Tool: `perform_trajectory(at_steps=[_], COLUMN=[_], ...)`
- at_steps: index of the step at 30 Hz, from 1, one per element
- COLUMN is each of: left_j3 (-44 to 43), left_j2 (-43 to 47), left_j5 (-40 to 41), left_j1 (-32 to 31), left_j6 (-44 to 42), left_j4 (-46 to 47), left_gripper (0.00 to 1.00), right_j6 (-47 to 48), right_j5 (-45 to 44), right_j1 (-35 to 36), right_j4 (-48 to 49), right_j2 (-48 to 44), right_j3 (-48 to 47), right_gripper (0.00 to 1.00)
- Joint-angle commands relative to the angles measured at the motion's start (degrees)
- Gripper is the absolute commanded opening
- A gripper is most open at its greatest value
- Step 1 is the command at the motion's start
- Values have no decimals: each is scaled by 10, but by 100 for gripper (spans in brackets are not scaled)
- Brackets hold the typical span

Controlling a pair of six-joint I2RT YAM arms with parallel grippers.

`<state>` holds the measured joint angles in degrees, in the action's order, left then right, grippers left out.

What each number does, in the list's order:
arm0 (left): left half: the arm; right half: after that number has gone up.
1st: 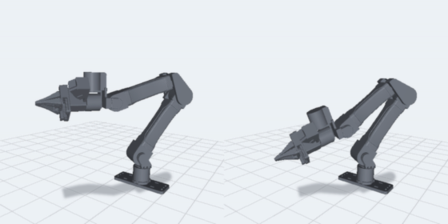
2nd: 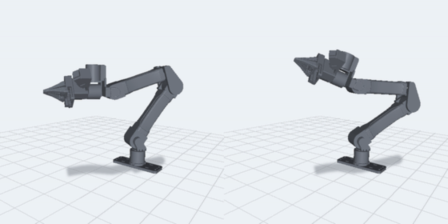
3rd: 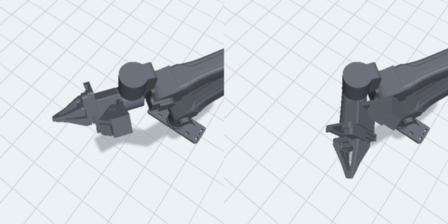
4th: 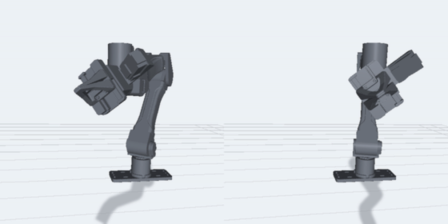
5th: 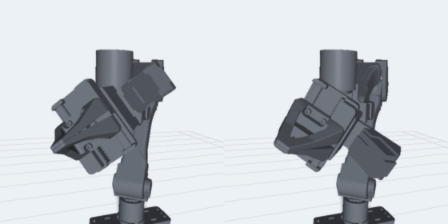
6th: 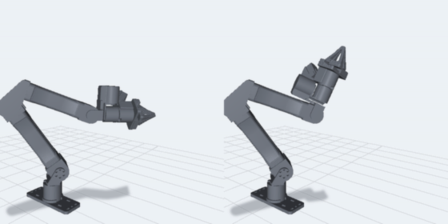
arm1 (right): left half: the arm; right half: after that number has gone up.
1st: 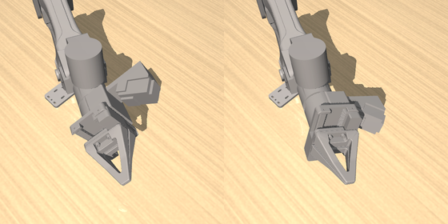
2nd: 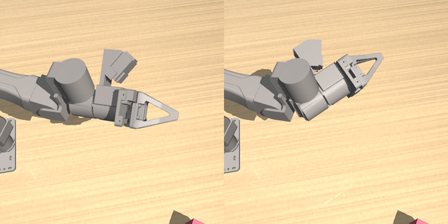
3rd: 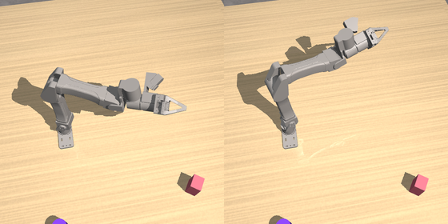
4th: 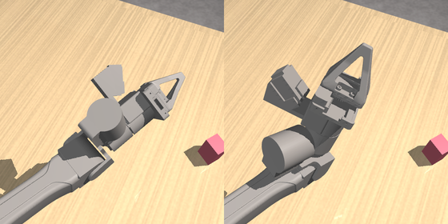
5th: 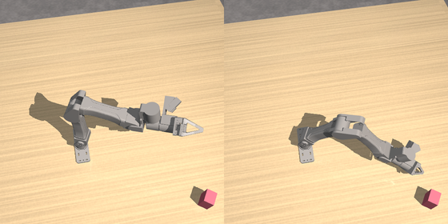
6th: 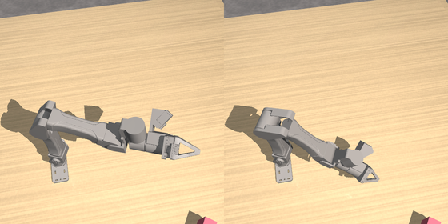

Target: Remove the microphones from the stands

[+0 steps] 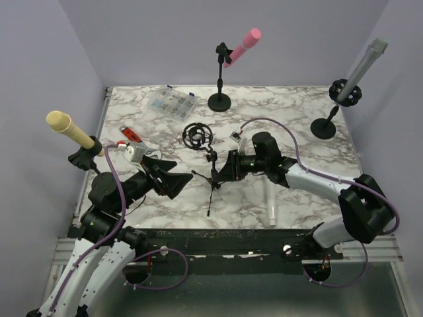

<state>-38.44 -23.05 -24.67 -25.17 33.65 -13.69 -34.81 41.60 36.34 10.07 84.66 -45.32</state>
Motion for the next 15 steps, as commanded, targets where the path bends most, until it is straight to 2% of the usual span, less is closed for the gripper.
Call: perform_trajectory(at_steps=[1,7,15], left_j3=[8,9,9], left_j2=[7,10,17], left_j5=[12,18,30], left_j1=[2,2,2], left_j6=[-3,-3,-4], left_j4=[-11,-16,-21], left_gripper=[99,99,99], right_j6=[87,150,229], right_j5=[-172,-290,-501], right_j1=[27,68,142], right_j4=[-73,-95,-158], right_j2=[-20,-53,-73], right_j3=[-8,-18,-53], right_gripper=[1,1,1])
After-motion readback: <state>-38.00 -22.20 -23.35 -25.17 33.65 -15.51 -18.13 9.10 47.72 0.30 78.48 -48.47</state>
